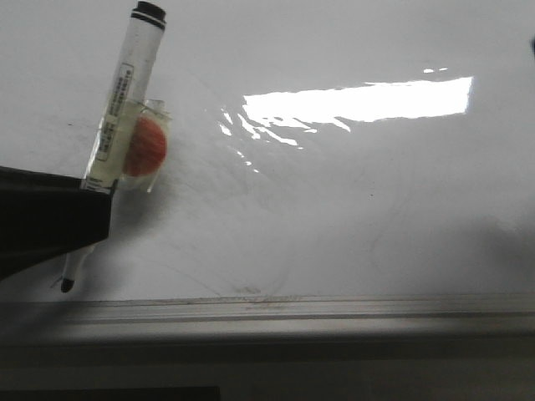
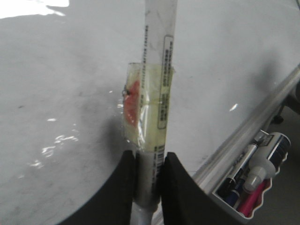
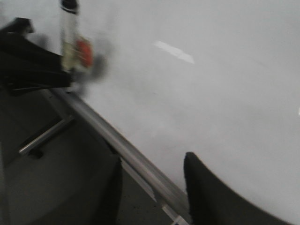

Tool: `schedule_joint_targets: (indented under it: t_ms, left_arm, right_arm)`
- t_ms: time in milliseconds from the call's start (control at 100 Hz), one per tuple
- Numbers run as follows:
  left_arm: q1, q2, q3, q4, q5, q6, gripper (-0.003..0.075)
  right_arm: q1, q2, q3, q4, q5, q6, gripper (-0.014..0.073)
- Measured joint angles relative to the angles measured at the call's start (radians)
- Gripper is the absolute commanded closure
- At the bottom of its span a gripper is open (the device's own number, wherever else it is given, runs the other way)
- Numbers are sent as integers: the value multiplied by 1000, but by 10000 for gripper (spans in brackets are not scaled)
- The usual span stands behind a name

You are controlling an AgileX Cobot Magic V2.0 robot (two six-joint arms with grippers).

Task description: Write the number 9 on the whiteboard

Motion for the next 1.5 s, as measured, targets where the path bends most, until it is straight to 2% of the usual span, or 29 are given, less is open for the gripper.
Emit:
schedule_joint_targets:
  t_ms: [100, 220, 470, 540, 630, 800, 910, 980, 1110, 1180, 1360, 1500]
  left_arm:
    - [0, 0, -9, 91, 0, 2, 741]
    - [0, 0, -33, 217, -1, 20, 741]
    - [0, 0, -47, 272, -5, 36, 741]
    - [0, 0, -47, 274, -5, 36, 741]
    - [0, 0, -47, 274, -5, 36, 741]
    - [0, 0, -47, 275, -5, 36, 741]
    - [0, 0, -47, 275, 3, 40, 738]
    - [0, 2, -47, 278, 3, 44, 693]
    - [0, 2, -47, 278, 3, 45, 510]
    - [0, 2, -47, 276, -1, 45, 454]
    - [0, -51, -40, 195, -3, 45, 446]
    - [0, -194, -34, 98, 11, 45, 447]
  right_arm:
    - [104, 99, -79, 0, -2, -9, 218]
    - [174, 212, -172, 0, -2, -13, 218]
    - [206, 403, -339, 2, 47, -14, 221]
    - [206, 445, -365, 15, 53, -14, 244]
    - [206, 493, -385, 21, 61, -14, 323]
    - [202, 529, -391, 22, 72, -14, 559]
    - [202, 531, -391, 31, 76, -15, 655]
    - [202, 531, -393, 35, 80, -15, 663]
    - [202, 531, -393, 38, 82, -15, 663]
    - [202, 531, -393, 28, 84, -15, 663]
    - [185, 500, -393, 19, 86, -15, 654]
    - [108, 440, -421, 14, 115, -11, 653]
